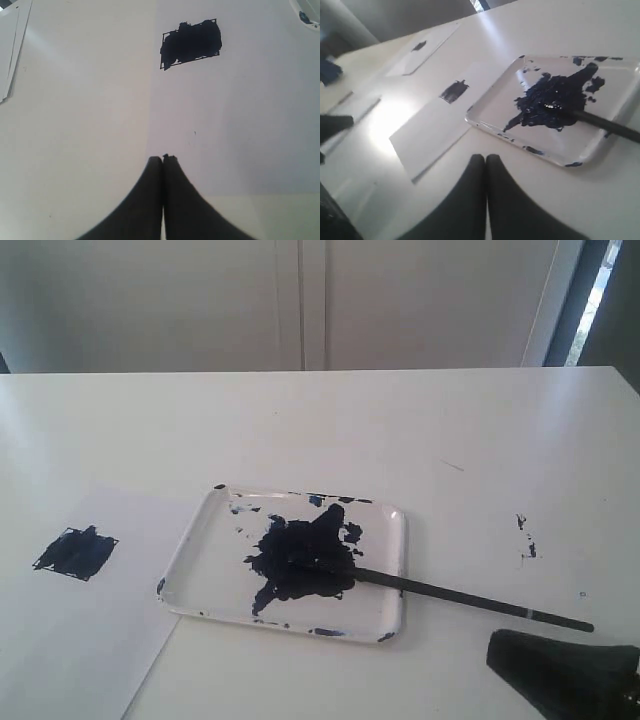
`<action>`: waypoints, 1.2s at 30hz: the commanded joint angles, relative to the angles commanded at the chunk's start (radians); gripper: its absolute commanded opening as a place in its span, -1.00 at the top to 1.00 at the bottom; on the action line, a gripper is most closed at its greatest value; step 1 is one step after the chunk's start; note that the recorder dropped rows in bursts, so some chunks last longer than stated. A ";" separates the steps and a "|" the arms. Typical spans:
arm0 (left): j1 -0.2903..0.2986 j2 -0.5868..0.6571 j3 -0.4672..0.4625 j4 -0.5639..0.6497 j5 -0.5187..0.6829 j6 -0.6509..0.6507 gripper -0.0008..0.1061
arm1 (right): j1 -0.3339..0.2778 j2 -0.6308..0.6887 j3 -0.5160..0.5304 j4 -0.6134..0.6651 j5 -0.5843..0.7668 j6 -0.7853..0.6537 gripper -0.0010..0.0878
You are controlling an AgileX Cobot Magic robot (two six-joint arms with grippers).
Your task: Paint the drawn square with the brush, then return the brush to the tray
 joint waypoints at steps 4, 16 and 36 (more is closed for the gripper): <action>0.000 0.000 0.000 0.000 0.000 0.000 0.99 | 0.000 0.000 0.057 0.294 -0.033 -0.541 0.98; 0.000 0.000 0.000 0.000 0.000 0.000 0.99 | 0.000 0.000 0.097 0.147 0.029 -0.531 0.98; -0.010 -0.010 0.006 0.000 -0.002 0.000 0.99 | 0.000 0.000 0.097 0.293 0.019 -0.531 0.98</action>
